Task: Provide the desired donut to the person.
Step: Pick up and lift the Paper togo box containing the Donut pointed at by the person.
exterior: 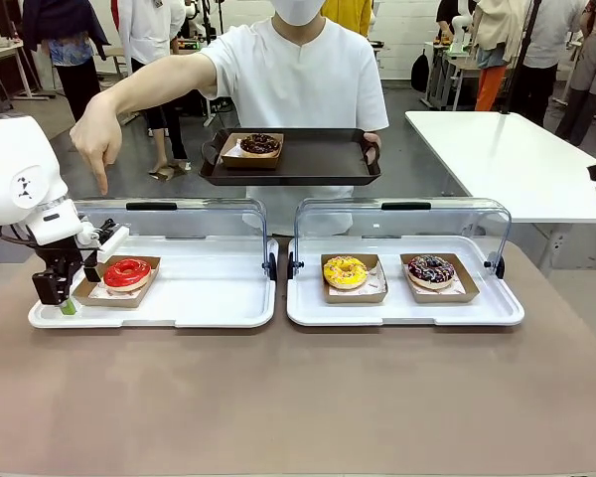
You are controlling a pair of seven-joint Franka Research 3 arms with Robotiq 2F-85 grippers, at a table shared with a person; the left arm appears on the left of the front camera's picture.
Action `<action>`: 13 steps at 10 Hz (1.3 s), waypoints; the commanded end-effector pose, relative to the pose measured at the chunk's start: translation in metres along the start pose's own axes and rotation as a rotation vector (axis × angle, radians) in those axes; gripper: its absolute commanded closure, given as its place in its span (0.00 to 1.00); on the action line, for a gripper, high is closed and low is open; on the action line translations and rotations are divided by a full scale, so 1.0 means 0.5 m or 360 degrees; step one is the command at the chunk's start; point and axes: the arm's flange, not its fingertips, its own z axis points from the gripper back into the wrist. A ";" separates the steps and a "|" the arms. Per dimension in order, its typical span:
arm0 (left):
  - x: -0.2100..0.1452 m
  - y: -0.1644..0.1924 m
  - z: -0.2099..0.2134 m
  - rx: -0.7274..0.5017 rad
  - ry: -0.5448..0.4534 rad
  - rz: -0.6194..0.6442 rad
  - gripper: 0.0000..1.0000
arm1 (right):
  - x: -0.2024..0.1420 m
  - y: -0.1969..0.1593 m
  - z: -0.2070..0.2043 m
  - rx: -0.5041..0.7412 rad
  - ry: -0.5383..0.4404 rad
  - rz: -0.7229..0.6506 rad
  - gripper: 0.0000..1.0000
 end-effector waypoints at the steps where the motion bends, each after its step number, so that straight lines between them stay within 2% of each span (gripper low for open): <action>1: 0.002 0.004 -0.005 0.0018 0.0042 0.0005 0.00 | 0.001 -0.002 -0.004 0.0006 -0.0038 0.0013 0.00; 3: -0.003 0.013 -0.010 0.0025 0.0057 -0.0015 0.00 | 0.001 -0.002 -0.004 0.0006 -0.0038 0.0013 0.00; 4: -0.003 0.011 -0.013 0.0044 0.0057 -0.0031 0.40 | 0.001 -0.002 -0.004 0.0006 -0.0038 0.0013 0.00; 5: -0.002 0.004 -0.018 0.0050 0.0066 -0.0046 0.53 | 0.001 -0.002 -0.004 0.0006 -0.0038 0.0013 0.00; 6: -0.005 0.006 -0.018 0.0047 0.0074 -0.0052 0.53 | 0.001 -0.002 -0.004 0.0006 -0.0038 0.0013 0.00; 7: -0.006 0.010 -0.017 0.0041 0.0076 -0.0056 1.00 | 0.001 -0.002 -0.004 0.0006 -0.0038 0.0013 0.00; 8: -0.008 0.009 -0.018 0.0040 0.0072 -0.0054 0.68 | 0.001 -0.002 -0.004 0.0006 -0.0038 0.0013 0.00; 9: -0.008 0.004 -0.020 0.0041 0.0070 -0.0050 1.00 | 0.001 -0.002 -0.004 0.0006 -0.0038 0.0013 0.00; 13: -0.010 0.005 -0.022 0.0027 0.0059 -0.0050 1.00 | 0.001 -0.002 -0.004 0.0006 -0.0038 0.0013 0.00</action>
